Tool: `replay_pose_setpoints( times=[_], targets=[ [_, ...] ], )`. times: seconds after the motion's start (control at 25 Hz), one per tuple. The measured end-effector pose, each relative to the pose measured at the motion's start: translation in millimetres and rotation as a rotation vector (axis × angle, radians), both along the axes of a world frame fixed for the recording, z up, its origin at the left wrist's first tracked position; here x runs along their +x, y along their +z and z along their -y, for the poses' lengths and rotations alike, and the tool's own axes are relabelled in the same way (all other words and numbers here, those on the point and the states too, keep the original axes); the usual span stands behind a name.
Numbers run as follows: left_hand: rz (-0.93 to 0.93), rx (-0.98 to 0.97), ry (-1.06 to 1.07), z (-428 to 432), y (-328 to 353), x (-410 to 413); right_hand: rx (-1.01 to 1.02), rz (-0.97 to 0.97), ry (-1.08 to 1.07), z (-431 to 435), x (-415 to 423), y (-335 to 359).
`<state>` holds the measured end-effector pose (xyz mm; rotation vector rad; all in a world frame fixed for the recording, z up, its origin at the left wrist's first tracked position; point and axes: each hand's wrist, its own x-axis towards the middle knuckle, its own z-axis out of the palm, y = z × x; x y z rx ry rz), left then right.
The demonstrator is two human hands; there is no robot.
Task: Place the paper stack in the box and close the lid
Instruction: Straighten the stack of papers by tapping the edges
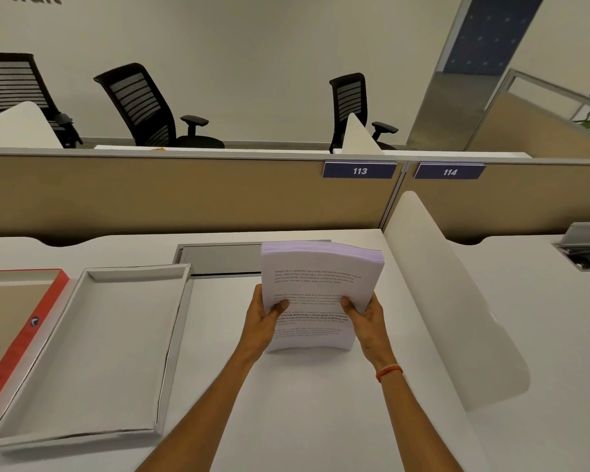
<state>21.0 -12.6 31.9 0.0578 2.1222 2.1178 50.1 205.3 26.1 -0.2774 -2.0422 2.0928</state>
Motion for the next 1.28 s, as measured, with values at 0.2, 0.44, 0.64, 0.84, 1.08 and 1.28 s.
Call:
replay_pose_setpoints(
  times=[0.2, 0.44, 0.64, 0.84, 1.08, 1.28],
  targets=[
    [-0.002, -0.002, -0.003, 2.2, -1.4, -1.2, 0.025, 0.022, 0.020, -2.5, -1.7, 3.6],
    [0.021, -0.035, -0.038, 10.6, -9.2, -7.2, 0.053, 0.070, 0.068, -9.2, -4.9, -0.1],
    [0.016, -0.075, -0.026, 12.3, -16.9, -12.2, -0.026, 0.080, 0.007, -0.4, -5.4, -7.9],
    [0.013, -0.067, 0.051, 21.1, 1.1, -16.8, -0.020, 0.104, -0.049, 11.3, -11.7, 14.2],
    [0.127, -0.116, 0.147, 80.8, 61.4, -21.7, 0.077, 0.193, 0.031, 56.3, -30.5, 67.5],
    [0.177, -0.203, 0.213, 164.5, 87.6, -7.2, 0.036, 0.271, 0.144, 142.9, -34.2, 82.0]
  ],
)
